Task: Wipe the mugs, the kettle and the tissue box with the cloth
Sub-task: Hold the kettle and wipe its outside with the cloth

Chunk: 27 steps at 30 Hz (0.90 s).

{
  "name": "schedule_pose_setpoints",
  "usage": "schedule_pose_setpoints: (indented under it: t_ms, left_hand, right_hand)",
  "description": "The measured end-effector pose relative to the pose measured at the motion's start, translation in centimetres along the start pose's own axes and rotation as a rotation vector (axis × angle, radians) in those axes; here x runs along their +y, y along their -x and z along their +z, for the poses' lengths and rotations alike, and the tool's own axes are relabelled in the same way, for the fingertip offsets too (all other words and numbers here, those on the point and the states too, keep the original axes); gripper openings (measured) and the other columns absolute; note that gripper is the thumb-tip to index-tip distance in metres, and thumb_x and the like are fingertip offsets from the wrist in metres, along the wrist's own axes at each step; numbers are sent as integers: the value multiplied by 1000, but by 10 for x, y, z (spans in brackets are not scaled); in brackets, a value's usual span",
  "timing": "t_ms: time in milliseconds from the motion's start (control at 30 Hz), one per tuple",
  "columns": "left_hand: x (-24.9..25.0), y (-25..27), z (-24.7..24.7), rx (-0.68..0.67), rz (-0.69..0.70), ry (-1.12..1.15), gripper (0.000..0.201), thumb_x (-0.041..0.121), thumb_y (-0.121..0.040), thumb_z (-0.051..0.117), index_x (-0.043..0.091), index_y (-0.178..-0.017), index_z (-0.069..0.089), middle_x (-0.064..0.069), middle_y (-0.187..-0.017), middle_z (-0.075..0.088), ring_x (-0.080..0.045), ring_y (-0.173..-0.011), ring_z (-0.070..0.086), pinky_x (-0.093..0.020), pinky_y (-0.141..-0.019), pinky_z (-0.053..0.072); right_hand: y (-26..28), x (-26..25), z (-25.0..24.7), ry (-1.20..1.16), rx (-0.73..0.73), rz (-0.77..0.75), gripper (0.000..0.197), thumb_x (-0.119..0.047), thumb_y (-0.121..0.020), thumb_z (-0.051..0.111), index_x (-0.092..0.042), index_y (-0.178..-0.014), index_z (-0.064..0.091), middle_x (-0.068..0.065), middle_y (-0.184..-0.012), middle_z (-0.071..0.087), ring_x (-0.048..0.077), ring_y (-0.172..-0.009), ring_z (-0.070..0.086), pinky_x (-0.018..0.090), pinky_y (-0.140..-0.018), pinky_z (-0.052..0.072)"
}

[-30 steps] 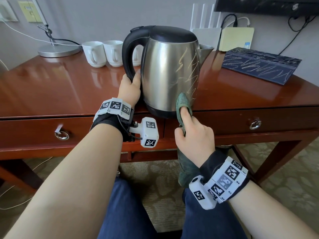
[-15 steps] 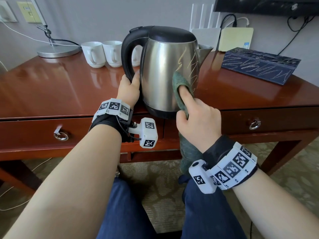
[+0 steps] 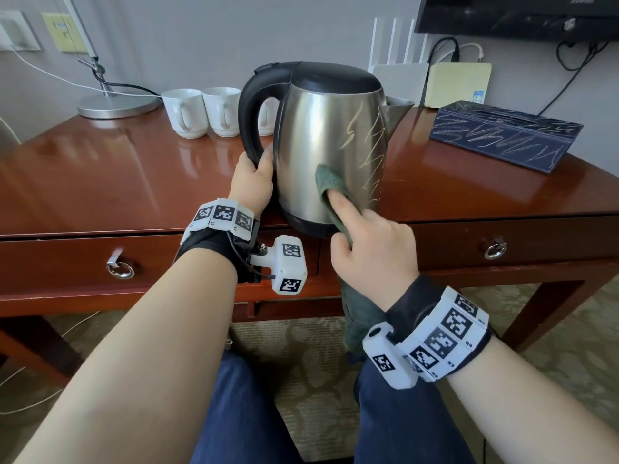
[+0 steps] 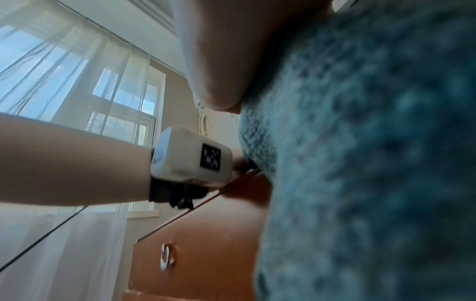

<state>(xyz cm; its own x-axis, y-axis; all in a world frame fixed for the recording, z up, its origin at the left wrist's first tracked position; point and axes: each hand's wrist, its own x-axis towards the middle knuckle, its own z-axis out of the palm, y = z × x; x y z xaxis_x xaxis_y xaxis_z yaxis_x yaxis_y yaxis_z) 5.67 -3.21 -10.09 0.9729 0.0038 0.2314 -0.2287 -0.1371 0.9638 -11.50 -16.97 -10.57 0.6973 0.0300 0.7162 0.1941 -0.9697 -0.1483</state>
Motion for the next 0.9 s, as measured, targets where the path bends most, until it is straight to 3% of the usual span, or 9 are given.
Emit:
schedule_pose_setpoints:
  t_ms: [133,300,367,533,767,900]
  left_hand:
    - [-1,0,0,-2,2,2,51,51,-97,49,8,-123,58,-9,-118,66,-21,-111,61,-39,-101,48]
    - [1,2,2,7,12,10,46,46,-99,49,6,-121,58,-11,-117,66,-20,-106,61,-36,-99,48]
    - [3,4,2,7,18,9,44,44,-100,49,6,-120,58,-11,-117,66,-17,-104,61,-34,-97,48]
    - [2,3,0,-10,2,10,57,57,-92,50,9,-122,58,-6,-117,66,-20,-111,61,-43,-103,47]
    - [3,4,0,-18,-6,27,60,59,-88,50,12,-123,57,-5,-117,67,-19,-111,62,-43,-103,47]
    - [3,4,0,-7,7,15,53,53,-93,51,8,-120,58,-8,-116,67,-16,-104,61,-44,-102,48]
  right_hand:
    - [-16,4,-12,23,46,27,61,-18,-70,39,-17,-127,59,5,-52,51,28,-38,47,20,-48,29]
    - [-8,9,-11,13,11,64,60,-17,-71,39,-18,-131,44,2,-52,44,28,-37,44,21,-42,30]
    - [-1,8,-7,11,-12,60,60,-18,-71,39,-17,-130,47,4,-52,49,29,-37,46,21,-43,29]
    - [4,-1,-1,-5,-41,-2,59,-17,-71,39,-13,-125,61,6,-52,53,29,-37,48,21,-43,31]
    - [-21,-5,-16,4,40,-15,62,-19,-70,37,-17,-127,60,3,-50,51,27,-37,47,21,-47,26]
    - [-29,4,-24,-14,73,83,65,-13,-69,47,-13,-133,54,-2,-52,41,25,-40,39,22,-49,28]
